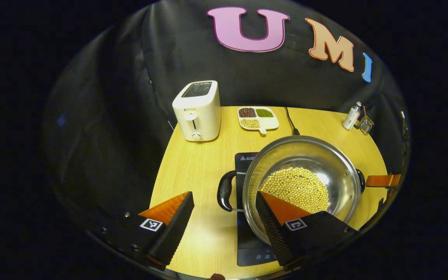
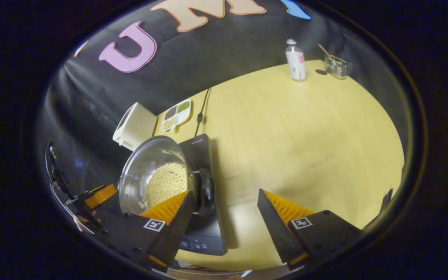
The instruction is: First push the handle of the pot to place it horizontally, then grasp the pot with both hands and set it on the induction cooktop.
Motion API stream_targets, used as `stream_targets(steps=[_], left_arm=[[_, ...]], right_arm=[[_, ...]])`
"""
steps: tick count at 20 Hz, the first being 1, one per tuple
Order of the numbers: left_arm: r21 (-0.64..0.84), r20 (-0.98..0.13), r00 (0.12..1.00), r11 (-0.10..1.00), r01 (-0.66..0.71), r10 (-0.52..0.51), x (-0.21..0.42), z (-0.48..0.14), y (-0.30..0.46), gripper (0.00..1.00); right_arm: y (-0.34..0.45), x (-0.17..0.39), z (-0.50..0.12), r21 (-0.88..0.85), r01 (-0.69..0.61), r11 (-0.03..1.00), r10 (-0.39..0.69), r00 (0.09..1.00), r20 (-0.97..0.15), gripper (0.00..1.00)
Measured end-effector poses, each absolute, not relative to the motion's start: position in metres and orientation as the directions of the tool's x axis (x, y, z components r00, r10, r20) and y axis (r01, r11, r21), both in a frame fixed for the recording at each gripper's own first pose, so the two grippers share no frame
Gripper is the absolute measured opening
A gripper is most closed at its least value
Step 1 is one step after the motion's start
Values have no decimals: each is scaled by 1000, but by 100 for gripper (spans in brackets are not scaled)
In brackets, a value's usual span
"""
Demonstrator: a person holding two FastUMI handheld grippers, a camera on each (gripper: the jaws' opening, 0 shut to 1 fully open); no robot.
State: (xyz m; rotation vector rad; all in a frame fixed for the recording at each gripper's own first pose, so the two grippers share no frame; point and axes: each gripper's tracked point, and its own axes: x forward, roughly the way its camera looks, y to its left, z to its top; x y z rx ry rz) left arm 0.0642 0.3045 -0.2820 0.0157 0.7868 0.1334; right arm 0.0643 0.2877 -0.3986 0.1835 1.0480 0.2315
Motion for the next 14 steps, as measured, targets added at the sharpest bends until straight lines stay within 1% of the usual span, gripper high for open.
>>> stream_targets(steps=[1, 2, 3, 4, 5, 6, 7, 9, 10, 14], left_arm=[[62, -690, 713, 991, -115, 126, 63, -277, 301, 98], [58, -675, 727, 991, -118, 127, 61, -270, 295, 98], [54, -661, 740, 991, -119, 125, 60, -266, 288, 98], [54, -648, 751, 992, -114, 122, 59, -260, 279, 98], [61, -636, 762, 992, -108, 122, 58, -255, 270, 98], [66, -625, 772, 993, -97, 117, 58, -251, 260, 98], [67, -614, 781, 994, -89, 111, 59, -246, 248, 98], [62, -589, 801, 995, -82, 103, 62, -235, 222, 98], [58, -577, 811, 995, -83, 101, 62, -229, 207, 98], [27, -518, 848, 993, -116, 113, 61, -205, 139, 98]], right_arm=[[280, 65, -392, 254, -95, 962, 267, 501, -823, 94], [272, 65, -384, 254, -90, 963, 263, 523, -811, 100], [265, 65, -377, 256, -84, 963, 260, 540, -800, 94], [257, 62, -372, 256, -74, 964, 254, 546, -798, 94], [249, 60, -365, 260, -68, 963, 253, 554, -793, 100], [242, 61, -357, 272, -62, 960, 258, 565, -783, 100], [235, 61, -348, 289, -54, 956, 266, 577, -772, 94], [218, 63, -334, 310, -58, 949, 281, 600, -749, 93], [206, 65, -327, 309, -67, 949, 283, 611, -739, 100], [156, 74, -294, 301, -119, 946, 304, 647, -699, 100]])
